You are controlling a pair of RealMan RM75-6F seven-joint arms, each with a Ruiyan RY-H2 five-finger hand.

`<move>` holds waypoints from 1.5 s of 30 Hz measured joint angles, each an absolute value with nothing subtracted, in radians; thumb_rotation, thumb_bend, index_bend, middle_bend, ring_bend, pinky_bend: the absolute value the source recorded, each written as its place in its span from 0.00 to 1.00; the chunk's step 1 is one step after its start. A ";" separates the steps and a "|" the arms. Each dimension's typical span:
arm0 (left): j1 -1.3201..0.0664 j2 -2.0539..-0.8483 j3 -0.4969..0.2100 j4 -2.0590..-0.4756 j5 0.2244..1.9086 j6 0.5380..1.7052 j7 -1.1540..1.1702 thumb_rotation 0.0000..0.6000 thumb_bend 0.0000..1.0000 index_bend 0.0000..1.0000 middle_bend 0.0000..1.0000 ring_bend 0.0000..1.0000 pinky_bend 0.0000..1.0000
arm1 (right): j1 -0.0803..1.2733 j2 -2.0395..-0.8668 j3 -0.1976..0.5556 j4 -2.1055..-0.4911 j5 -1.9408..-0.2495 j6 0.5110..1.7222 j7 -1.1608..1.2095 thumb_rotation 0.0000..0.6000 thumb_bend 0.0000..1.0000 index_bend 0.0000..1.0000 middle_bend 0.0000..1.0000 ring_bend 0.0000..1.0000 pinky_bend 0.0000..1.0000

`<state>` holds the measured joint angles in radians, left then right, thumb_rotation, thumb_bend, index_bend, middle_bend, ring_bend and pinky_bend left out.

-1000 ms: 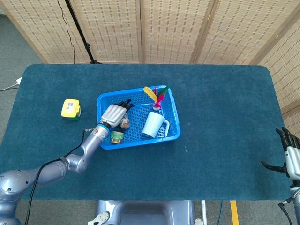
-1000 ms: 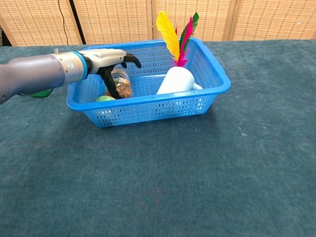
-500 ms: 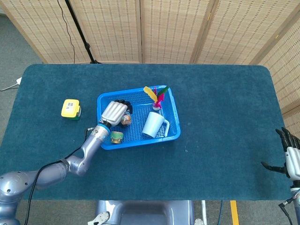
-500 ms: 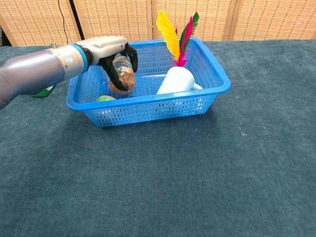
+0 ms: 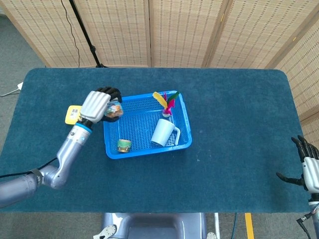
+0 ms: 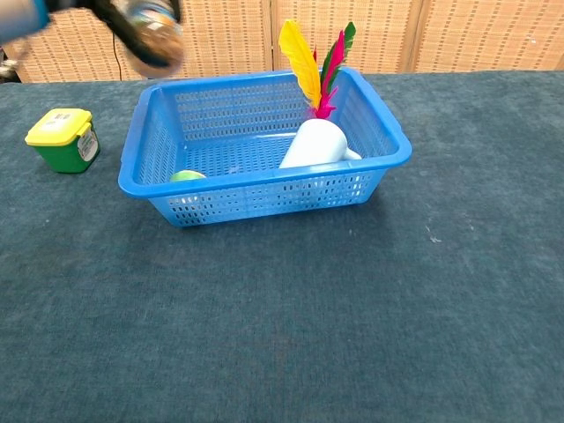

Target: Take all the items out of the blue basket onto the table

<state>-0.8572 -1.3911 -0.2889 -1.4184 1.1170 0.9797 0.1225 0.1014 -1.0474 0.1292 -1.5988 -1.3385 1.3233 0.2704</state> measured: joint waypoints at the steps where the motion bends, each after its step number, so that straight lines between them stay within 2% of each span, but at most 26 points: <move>1: -0.837 -1.369 -0.283 -1.429 1.122 0.986 0.110 1.00 0.35 0.51 0.35 0.43 0.60 | 0.101 -1.046 0.128 -1.601 -1.341 1.325 0.271 1.00 0.00 0.00 0.00 0.00 0.00; 5: -0.739 -1.304 -0.222 -1.447 1.180 1.018 0.016 1.00 0.34 0.51 0.35 0.43 0.60 | 0.100 -1.044 0.124 -1.609 -1.354 1.330 0.271 1.00 0.00 0.00 0.00 0.00 0.00; 10: -0.639 -1.282 -0.132 -1.413 1.268 1.058 -0.115 1.00 0.32 0.51 0.35 0.41 0.58 | 0.097 -1.042 0.116 -1.623 -1.376 1.345 0.262 1.00 0.00 0.00 0.00 0.00 0.00; 12: -0.604 -1.282 -0.094 -1.381 1.309 1.075 -0.170 1.00 0.30 0.43 0.28 0.31 0.44 | 0.094 -1.041 0.113 -1.631 -1.385 1.353 0.257 1.00 0.00 0.00 0.00 0.00 0.00; 14: -0.577 -1.288 -0.060 -1.346 1.345 1.090 -0.215 1.00 0.22 0.15 0.08 0.08 0.13 | 0.093 -1.041 0.109 -1.637 -1.394 1.359 0.252 1.00 0.00 0.00 0.00 0.00 0.00; 16: -0.563 -1.296 -0.035 -1.316 1.372 1.098 -0.240 1.00 0.12 0.01 0.00 0.00 0.00 | 0.091 -1.040 0.106 -1.641 -1.401 1.363 0.246 1.00 0.00 0.00 0.00 0.00 0.00; 17: -0.557 -1.300 -0.019 -1.300 1.385 1.095 -0.249 1.00 0.07 0.00 0.00 0.00 0.00 | 0.091 -1.040 0.104 -1.643 -1.403 1.365 0.243 1.00 0.00 0.00 0.00 0.00 0.00; 19: -0.553 -1.302 -0.002 -1.291 1.392 1.078 -0.257 1.00 0.02 0.00 0.00 0.00 0.00 | 0.091 -1.040 0.103 -1.645 -1.404 1.365 0.239 1.00 0.00 0.00 0.00 0.00 0.00; 25: -0.535 -1.274 0.024 -1.332 1.396 1.038 -0.237 1.00 0.00 0.00 0.00 0.00 0.00 | 0.108 -1.041 0.111 -1.637 -1.406 1.354 0.229 1.00 0.00 0.00 0.00 0.00 0.00; 34: -0.434 -1.193 -0.016 -1.534 1.343 1.250 -0.087 1.00 0.00 0.00 0.00 0.00 0.00 | 0.213 -0.999 0.151 -1.653 -1.470 1.283 0.245 1.00 0.00 0.00 0.00 0.00 0.00; 41: -0.353 -1.139 -0.036 -1.681 1.285 1.373 0.077 1.00 0.00 0.00 0.00 0.00 0.00 | 0.382 -0.969 0.218 -1.663 -1.487 1.115 0.387 1.00 0.00 0.00 0.00 0.00 0.00; 45: -0.308 -1.102 -0.038 -1.742 1.296 1.438 0.108 1.00 0.00 0.00 0.00 0.00 0.00 | 0.476 -0.995 0.255 -1.639 -1.484 1.035 0.428 1.00 0.00 0.00 0.00 0.00 0.00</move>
